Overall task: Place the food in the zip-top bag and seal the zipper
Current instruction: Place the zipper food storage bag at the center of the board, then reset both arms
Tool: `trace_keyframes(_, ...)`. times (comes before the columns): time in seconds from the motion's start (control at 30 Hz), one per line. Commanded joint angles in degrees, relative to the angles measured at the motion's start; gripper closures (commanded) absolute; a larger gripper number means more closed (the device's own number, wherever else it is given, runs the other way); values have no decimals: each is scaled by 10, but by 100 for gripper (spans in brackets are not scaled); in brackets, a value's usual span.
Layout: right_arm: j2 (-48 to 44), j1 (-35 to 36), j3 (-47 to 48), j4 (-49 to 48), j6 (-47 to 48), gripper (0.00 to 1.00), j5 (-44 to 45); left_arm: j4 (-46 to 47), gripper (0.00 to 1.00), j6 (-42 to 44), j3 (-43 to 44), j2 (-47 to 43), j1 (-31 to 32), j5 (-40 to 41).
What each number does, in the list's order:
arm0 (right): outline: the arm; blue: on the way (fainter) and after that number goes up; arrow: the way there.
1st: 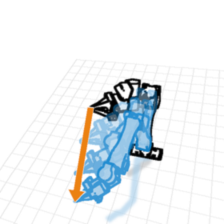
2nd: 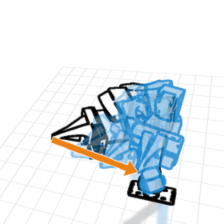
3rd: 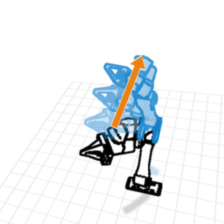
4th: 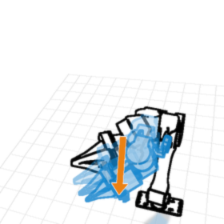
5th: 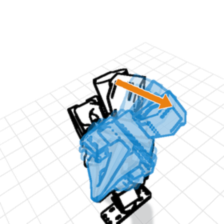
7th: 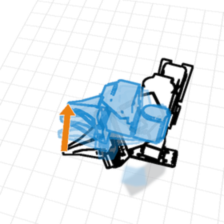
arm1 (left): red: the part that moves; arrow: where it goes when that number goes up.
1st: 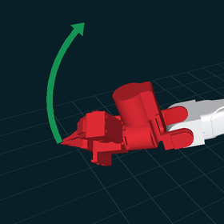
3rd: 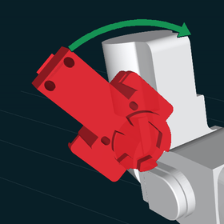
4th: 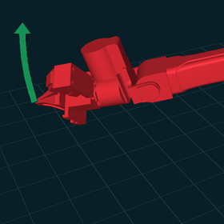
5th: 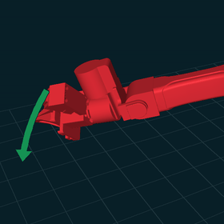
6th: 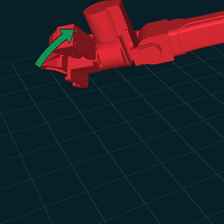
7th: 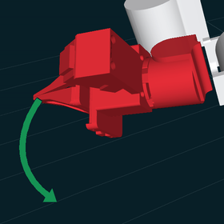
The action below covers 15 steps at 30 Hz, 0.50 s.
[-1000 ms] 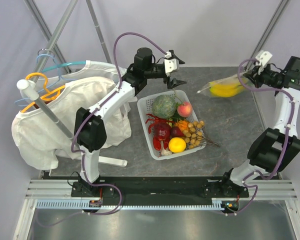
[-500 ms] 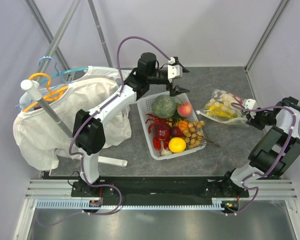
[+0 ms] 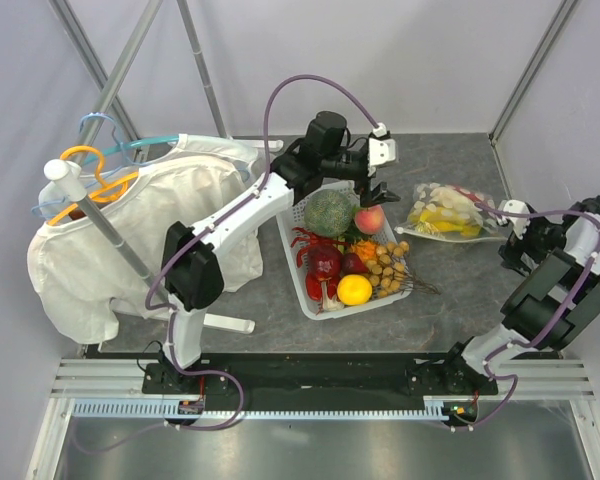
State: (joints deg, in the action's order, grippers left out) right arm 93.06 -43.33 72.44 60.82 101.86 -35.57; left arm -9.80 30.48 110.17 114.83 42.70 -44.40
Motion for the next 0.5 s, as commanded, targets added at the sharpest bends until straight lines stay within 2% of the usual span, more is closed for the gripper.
trace_keyframes(0.0, -35, -18, 30, 93, 20, 2, -40, -111, 2, -23, 81, 25, 17, 61)
trace_keyframes(0.2, -94, -22, 19, 222, 76, 2, -69, -211, 0, -31, 138, 44, 45, 112)
trace_keyframes(0.43, -155, -22, 44, 227, -67, 2, -189, -356, 0, -92, 258, 92, 53, 143)
trace_keyframes(0.47, -154, -22, 52, 227, -116, 2, -229, -374, 0, -99, 278, 94, 53, 145)
